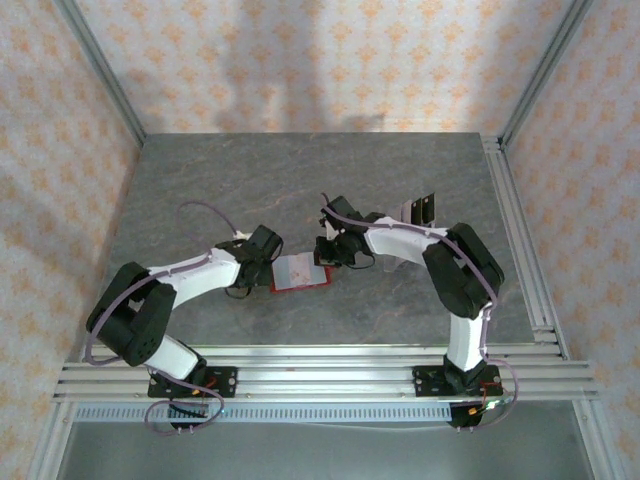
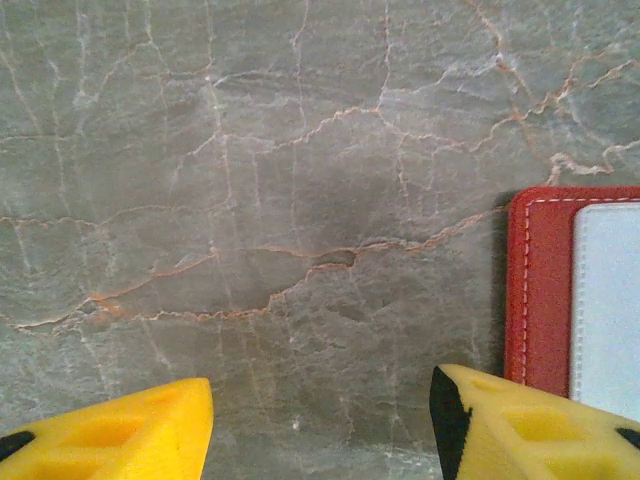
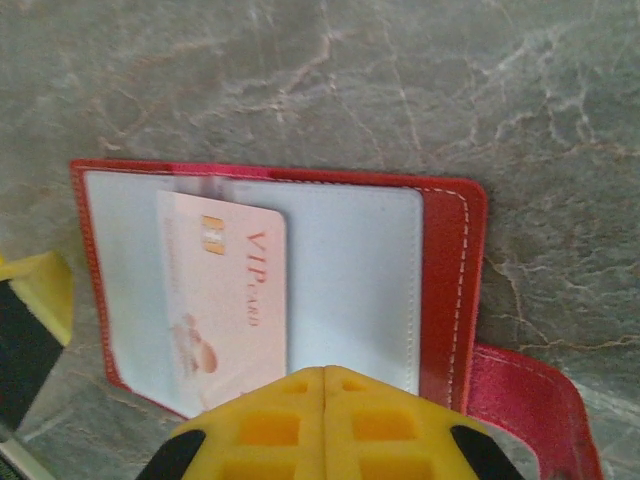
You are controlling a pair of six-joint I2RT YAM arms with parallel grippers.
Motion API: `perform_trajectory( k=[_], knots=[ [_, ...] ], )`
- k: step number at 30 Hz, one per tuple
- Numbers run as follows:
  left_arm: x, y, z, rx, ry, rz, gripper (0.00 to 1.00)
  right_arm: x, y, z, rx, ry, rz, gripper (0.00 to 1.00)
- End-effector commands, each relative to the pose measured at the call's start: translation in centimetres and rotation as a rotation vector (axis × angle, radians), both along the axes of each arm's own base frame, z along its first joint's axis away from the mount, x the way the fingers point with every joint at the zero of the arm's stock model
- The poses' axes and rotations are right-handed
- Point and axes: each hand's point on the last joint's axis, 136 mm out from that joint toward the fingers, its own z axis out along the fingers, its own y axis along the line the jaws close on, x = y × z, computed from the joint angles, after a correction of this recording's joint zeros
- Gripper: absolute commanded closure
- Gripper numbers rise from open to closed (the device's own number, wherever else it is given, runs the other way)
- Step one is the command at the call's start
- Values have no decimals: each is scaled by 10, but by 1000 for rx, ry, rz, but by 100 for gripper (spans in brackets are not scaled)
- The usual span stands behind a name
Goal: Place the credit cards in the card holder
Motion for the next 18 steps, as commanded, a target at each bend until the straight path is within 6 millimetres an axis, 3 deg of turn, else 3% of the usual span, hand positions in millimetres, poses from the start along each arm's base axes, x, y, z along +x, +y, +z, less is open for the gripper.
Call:
perform_trajectory(
  k=[1, 18],
  knots=[
    [-1, 4, -7, 16, 8, -4, 40, -1, 3, -5, -33, 5, 22, 95],
    [1, -3, -15, -9, 8, -13, 40, -7, 28, -13, -35, 31, 64, 96]
  ],
)
